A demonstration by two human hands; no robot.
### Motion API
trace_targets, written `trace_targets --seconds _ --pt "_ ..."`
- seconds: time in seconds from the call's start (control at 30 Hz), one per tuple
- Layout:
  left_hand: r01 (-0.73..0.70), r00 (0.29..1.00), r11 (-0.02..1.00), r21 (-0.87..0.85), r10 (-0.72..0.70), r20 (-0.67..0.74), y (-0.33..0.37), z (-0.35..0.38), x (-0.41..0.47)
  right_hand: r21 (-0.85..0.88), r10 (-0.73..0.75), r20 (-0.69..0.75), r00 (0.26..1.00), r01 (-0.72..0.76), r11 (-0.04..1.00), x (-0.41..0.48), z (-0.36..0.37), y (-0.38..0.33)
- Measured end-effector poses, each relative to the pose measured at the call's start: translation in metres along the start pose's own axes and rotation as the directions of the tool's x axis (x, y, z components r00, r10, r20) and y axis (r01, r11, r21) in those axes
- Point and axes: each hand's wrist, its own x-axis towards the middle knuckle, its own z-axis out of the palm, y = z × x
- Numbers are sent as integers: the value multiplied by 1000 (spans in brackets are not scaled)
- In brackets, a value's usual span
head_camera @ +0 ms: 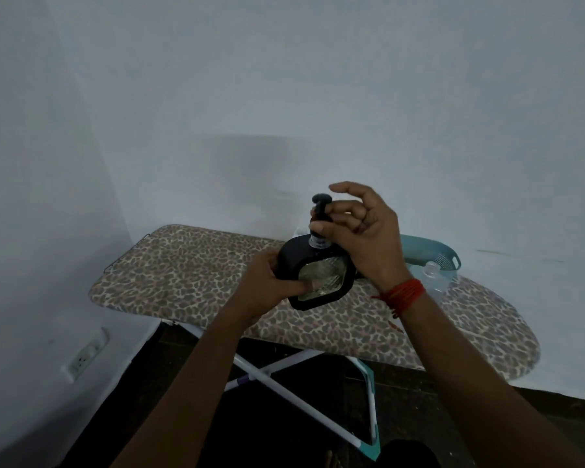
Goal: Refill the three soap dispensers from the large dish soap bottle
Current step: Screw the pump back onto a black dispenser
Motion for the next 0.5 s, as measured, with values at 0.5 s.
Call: trace_targets --seconds 0.5 --pt "8 998 998 59 -4 -68 2 0 -4 -133 68 158 985 -47 990 -14 -19 11"
